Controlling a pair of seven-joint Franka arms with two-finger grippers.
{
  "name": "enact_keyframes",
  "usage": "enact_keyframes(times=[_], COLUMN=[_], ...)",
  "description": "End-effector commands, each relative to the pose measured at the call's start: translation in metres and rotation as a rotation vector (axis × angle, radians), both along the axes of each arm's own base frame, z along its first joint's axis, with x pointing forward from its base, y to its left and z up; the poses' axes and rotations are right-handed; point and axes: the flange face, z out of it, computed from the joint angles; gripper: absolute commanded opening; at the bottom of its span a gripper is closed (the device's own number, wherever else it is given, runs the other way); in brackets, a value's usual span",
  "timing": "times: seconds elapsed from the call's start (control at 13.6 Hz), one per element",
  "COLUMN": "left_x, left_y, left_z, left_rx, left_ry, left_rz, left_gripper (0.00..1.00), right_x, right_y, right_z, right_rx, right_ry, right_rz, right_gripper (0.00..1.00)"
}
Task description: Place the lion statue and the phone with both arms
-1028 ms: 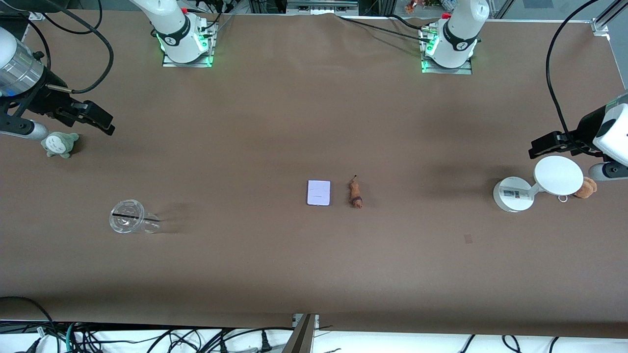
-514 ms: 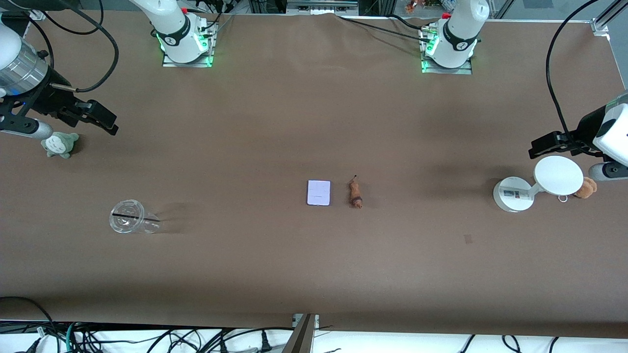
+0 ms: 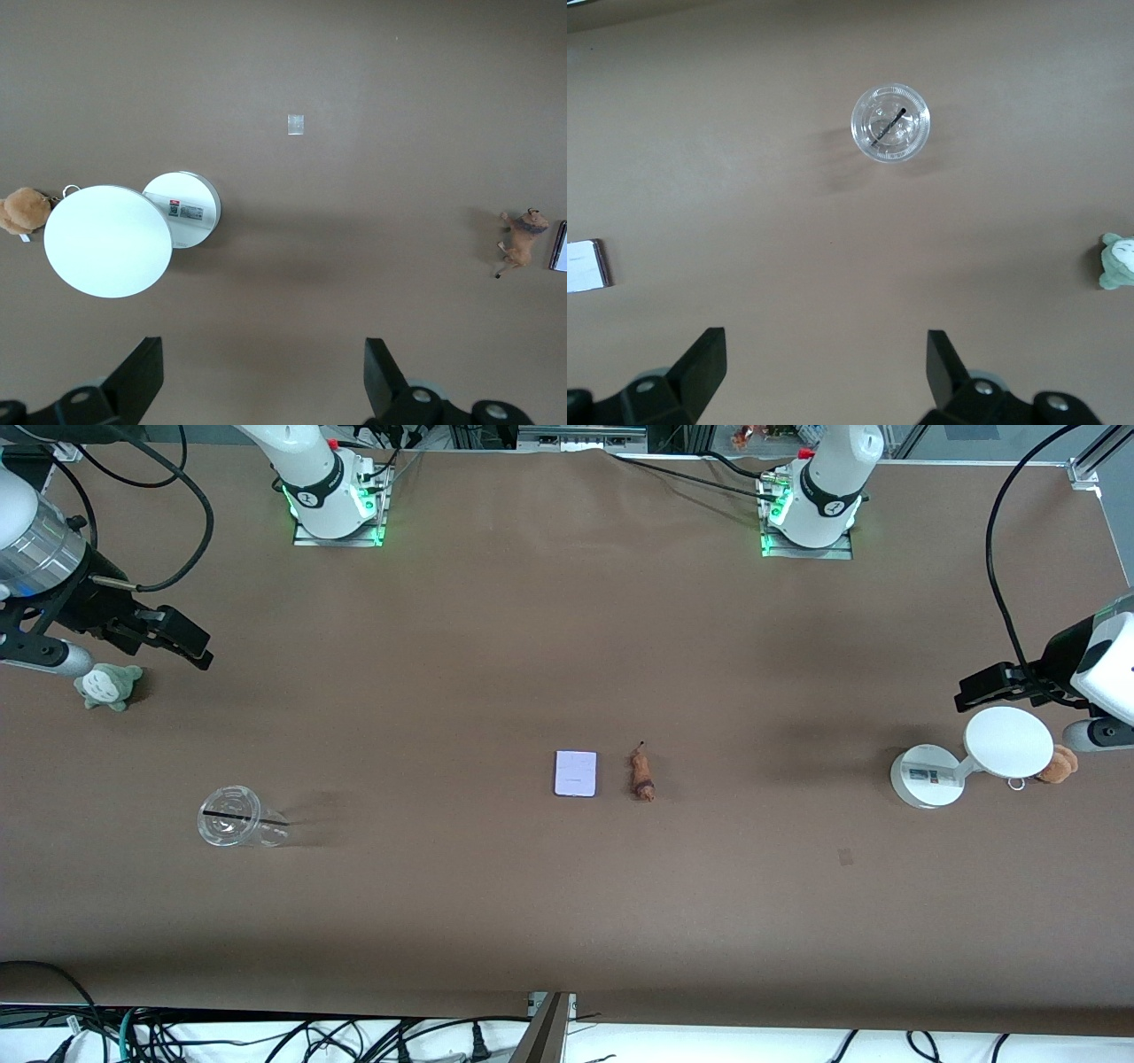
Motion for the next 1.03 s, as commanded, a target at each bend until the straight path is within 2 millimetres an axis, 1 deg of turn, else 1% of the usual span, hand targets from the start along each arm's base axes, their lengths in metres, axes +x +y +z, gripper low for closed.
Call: enact_keyframes(times=[0.0, 0.66, 0.95], left_x=[0.0036, 0.0033, 0.0046], left_y=[-0.0013, -0.0012, -0.0004], left_z=[0.0049, 0.0058, 0.0031], left_rx=[0.01, 0.009, 0.01], left_ry=[-0.008, -0.009, -0.006], left_rz=[-0.023, -0.023, -0.021], left_gripper=[1.0, 1.0, 1.0], right_x=[-0.0012, -0.0002, 0.0002], right_y=[0.0033, 0.0033, 0.0038], right_z=[0.007, 0.008, 0.0072], right_rx=[0.003, 0.003, 0.007], right_ry=[-0.013, -0.024, -0.022], right_rz=[-0.012, -0.012, -0.013], right_gripper=[1.0, 1.0, 1.0])
